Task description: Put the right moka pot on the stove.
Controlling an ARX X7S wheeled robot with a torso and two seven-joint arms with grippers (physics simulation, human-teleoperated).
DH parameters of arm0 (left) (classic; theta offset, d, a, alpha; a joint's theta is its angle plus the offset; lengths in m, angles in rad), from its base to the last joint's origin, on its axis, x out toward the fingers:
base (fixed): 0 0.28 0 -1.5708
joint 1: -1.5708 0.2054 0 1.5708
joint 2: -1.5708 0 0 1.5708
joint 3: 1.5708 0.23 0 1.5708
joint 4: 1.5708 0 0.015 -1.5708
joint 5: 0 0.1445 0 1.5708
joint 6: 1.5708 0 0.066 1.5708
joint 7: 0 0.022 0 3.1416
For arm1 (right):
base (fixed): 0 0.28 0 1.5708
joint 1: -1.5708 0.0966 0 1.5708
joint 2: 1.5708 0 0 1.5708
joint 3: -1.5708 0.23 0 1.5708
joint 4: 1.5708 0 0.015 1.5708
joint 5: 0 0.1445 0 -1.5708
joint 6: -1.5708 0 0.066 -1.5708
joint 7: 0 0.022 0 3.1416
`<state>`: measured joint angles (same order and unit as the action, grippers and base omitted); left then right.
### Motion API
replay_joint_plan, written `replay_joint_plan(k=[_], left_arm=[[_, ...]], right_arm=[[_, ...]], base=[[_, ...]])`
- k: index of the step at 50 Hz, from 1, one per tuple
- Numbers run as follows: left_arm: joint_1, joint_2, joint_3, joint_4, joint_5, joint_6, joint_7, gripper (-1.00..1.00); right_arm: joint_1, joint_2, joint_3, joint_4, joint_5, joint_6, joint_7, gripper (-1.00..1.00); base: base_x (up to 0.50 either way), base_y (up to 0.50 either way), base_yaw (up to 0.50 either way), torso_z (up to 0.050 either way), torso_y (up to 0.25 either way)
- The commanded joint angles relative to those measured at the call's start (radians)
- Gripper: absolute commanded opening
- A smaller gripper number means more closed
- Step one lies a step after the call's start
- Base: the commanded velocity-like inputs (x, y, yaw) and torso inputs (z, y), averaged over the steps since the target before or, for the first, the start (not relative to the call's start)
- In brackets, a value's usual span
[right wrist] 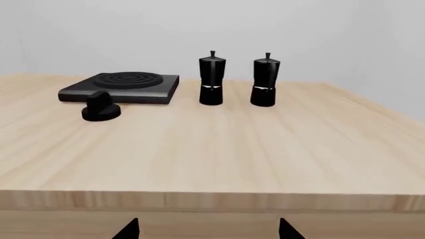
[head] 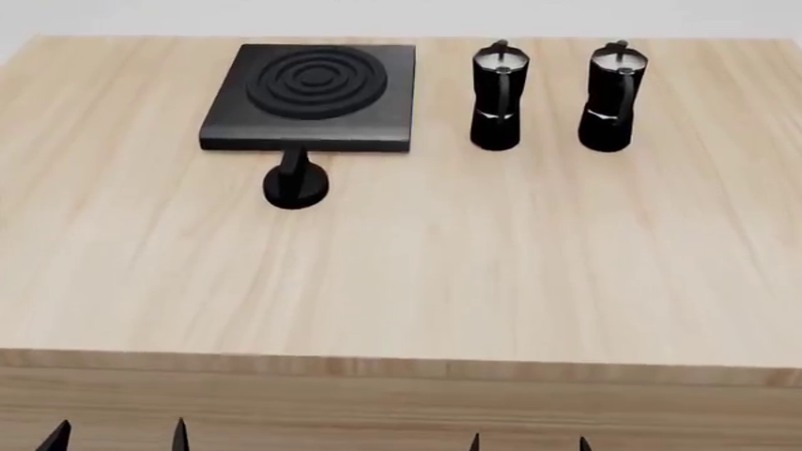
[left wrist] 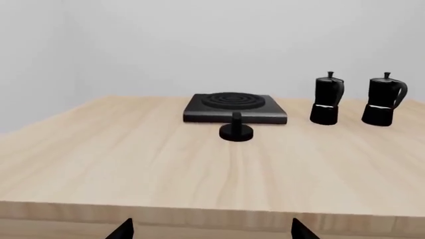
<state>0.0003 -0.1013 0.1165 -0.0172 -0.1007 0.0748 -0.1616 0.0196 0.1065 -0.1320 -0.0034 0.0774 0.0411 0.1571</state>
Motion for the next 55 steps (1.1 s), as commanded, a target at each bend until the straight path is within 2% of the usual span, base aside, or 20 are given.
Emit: replay_joint_plan(k=[1,55], left_arm=[[0.000,-0.011,0.014,0.000,-0.007,0.007,-0.015,1.00],[-0.009,-0.047,0.059,-0.014,-0.037,0.027,-0.064,1.00]], right_arm=[[0.004,0.010,-0.012,0.009,0.011,-0.007,0.011,1.00],[0.016,0.046,-0.055,0.022,0.037,-0.010,0.058,1.00]], base=[[0.21,0.00,0.00,0.000,0.000],[0.21,0.07,0.00,0.000,0.000]])
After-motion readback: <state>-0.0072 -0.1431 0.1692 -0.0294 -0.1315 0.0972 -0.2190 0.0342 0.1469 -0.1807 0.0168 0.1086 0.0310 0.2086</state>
